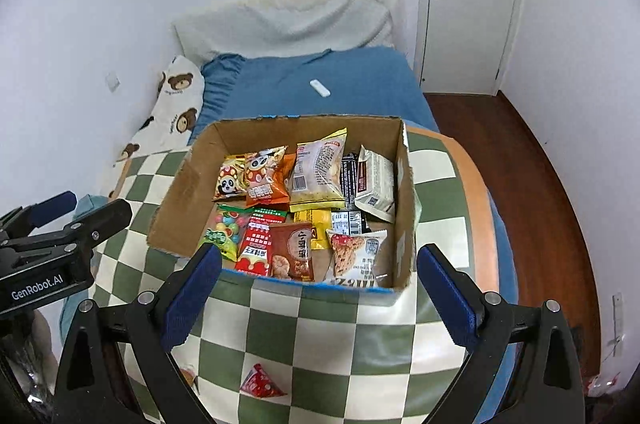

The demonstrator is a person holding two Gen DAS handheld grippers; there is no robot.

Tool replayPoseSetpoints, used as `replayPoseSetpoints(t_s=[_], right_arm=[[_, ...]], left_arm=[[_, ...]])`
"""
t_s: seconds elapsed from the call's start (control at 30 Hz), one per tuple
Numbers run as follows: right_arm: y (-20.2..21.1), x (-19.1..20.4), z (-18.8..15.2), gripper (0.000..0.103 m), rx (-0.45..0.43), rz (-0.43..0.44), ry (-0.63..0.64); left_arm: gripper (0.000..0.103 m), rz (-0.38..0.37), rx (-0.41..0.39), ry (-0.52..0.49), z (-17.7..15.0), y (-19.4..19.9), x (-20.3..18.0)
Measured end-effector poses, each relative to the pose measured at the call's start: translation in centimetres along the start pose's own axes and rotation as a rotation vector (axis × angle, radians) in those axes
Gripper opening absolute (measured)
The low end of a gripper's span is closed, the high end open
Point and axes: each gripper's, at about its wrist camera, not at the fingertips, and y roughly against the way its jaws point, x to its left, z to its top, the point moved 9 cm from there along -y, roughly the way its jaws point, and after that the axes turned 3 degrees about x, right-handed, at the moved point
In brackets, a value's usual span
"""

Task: Organize snacks
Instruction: 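Grasp the orange-yolk pastry with the left tool while the right tool grasps the small red packet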

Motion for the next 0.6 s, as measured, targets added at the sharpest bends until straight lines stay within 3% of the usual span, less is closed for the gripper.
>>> replayPoseSetpoints(t_s=[0.33,0.6], right_arm=[[5.1,0.2,-1.6,0.100,-0.073,0.017,-0.023],[5.6,1.7,-3.1,0.100,-0.058,0.088,-0.037]], left_arm=[[0.098,0.004,-0.075,0.013,-1.6,3.9,0.2],[0.098,0.014,-0.043,0.012,-3.8,4.0,1.1]])
